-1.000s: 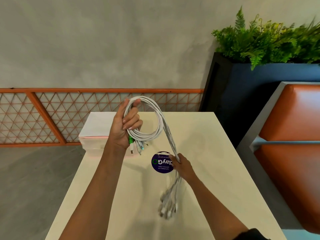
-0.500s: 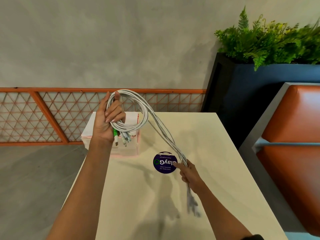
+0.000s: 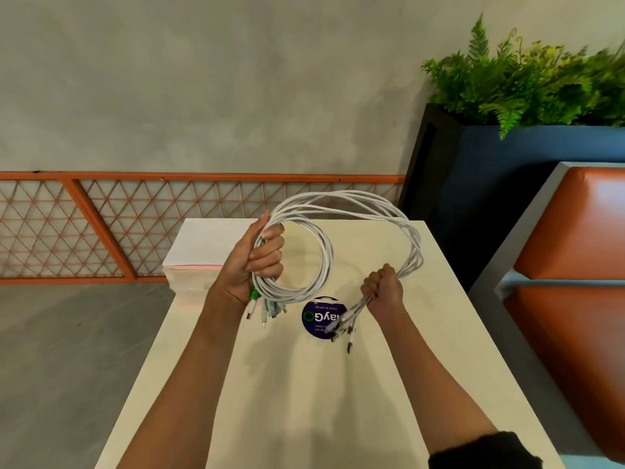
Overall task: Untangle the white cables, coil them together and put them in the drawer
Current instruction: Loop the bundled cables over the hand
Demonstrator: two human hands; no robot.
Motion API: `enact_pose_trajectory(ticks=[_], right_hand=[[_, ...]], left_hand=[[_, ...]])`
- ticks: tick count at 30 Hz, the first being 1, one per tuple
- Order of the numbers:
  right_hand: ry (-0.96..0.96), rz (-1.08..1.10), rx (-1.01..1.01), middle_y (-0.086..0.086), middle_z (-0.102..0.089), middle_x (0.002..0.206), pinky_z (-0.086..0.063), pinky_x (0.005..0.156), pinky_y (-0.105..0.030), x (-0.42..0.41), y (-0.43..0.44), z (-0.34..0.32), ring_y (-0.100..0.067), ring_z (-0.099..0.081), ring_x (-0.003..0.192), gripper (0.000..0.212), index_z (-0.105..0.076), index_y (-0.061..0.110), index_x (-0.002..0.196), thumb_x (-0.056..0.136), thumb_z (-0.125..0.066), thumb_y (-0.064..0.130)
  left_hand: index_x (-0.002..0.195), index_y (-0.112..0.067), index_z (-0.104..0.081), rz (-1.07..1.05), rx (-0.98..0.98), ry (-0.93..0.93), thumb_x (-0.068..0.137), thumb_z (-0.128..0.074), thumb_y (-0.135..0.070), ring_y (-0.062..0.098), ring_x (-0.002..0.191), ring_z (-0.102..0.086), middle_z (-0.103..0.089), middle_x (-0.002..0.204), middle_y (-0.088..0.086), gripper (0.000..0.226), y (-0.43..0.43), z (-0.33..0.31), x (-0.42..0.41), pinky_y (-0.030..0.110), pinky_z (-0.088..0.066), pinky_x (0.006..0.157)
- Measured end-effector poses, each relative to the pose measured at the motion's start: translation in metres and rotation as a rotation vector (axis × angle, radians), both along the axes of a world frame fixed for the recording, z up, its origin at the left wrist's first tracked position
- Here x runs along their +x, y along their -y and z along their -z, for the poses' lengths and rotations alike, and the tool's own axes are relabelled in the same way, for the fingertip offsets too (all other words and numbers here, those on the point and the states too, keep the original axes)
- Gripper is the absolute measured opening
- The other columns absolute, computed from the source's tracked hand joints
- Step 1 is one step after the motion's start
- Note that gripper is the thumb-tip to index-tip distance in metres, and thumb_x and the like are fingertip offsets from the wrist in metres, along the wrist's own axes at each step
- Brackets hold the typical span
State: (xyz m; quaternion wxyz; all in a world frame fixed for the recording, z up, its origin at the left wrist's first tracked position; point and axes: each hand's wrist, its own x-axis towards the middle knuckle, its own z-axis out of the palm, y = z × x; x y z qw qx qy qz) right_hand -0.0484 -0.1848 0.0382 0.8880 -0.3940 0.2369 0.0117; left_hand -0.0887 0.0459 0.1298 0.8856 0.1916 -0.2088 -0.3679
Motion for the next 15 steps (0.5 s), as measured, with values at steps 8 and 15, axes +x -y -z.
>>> enact_pose_trajectory(ticks=[8, 15], right_hand=[[-0.017, 0.193, 0.17, 0.006, -0.02, 0.034, -0.019, 0.033, -0.012, 0.019, -0.007, -0.041, -0.01, -0.018, 0.027, 0.036, -0.02, 0.02, 0.062, 0.093, -0.025, 0.002], [-0.114, 0.125, 0.22, 0.003, -0.021, 0.029, -0.019, 0.031, -0.009, 0.027, -0.018, -0.058, -0.012, -0.019, 0.021, 0.034, -0.021, 0.017, 0.062, 0.094, -0.019, 0.003]], left_hand=[[0.071, -0.012, -0.056, -0.011, 0.174, 0.045, 0.097, -0.048, -0.039, 0.006, 0.031, -0.026, -0.029, 0.044, -0.005, 0.038, 0.018, 0.019, 0.003, 0.017, -0.031, 0.036], [0.06, -0.019, -0.05, -0.186, 0.412, 0.036, 0.08, -0.07, -0.046, 0.003, 0.027, -0.02, -0.034, 0.037, -0.01, 0.04, 0.021, 0.019, -0.003, 0.013, -0.025, 0.031]])
